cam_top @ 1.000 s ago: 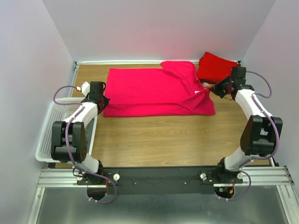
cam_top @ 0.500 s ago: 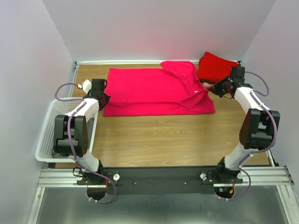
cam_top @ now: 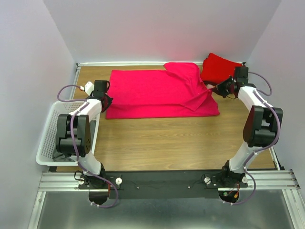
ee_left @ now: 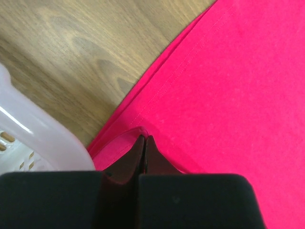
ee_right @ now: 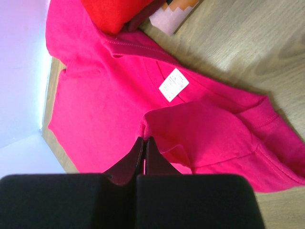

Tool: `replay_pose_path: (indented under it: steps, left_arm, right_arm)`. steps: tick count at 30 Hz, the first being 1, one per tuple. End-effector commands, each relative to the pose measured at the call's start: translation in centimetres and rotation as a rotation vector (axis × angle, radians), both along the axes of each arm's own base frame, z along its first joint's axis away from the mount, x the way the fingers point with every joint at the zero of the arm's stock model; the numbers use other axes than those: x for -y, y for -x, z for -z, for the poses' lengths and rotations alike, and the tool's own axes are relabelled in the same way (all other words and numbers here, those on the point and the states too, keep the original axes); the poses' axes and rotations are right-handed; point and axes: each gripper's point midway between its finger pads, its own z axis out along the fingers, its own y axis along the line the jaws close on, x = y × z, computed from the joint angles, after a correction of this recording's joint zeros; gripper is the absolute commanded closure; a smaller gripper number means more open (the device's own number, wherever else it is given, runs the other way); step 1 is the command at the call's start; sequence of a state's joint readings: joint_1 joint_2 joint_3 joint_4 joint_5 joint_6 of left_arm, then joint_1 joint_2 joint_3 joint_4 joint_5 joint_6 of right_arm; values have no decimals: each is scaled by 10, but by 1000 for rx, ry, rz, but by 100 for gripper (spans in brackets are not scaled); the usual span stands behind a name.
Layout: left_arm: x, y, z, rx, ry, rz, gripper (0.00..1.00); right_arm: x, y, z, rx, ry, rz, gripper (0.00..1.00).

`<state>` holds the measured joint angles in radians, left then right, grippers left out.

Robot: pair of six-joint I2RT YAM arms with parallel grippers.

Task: Fold and stack the t-shirts
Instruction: Fold the tshirt

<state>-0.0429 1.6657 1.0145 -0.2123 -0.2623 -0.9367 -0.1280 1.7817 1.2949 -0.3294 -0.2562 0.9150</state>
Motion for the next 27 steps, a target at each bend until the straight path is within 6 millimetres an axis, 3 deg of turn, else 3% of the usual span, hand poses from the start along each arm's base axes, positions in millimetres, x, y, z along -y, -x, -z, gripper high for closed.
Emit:
replay_pose_path:
  steps: [1,11,13,14,15,17,20,22,24,25,27]
  left_arm:
    - [-11,-9,-3,12,-28,-52,100]
    - [-12,-15,-3,32,-27,-49,100]
    - [-11,-18,-5,45,-27,-46,88]
    - [-12,-18,-9,56,-28,-44,66]
    - [-12,-21,-12,74,-28,-43,49]
    - [-8,-24,-26,122,-20,-21,24]
    - [-3,-25,-44,181,-3,3,17]
    - [3,-25,-50,194,-6,32,17]
    - [11,-25,-58,212,-5,59,17]
    - [21,-22,-59,214,0,84,18]
    - [33,-13,-55,197,-5,104,19]
  right_arm:
    - [4,-15,-3,33,-3,-17,99]
    - [-1,-30,11,40,-16,-70,99]
    - [-3,-33,13,47,-17,-93,92]
    - [-4,-35,17,43,-22,-106,74]
    - [-4,-40,13,58,-16,-120,59]
    - [-5,-43,12,72,-8,-153,31]
    - [-3,-45,5,97,27,-169,22]
    - [-4,-41,-5,115,50,-166,22]
    - [-4,-28,2,92,94,-160,23]
    - [-13,-21,-10,116,119,-177,23]
    - [-20,2,10,60,182,-176,26]
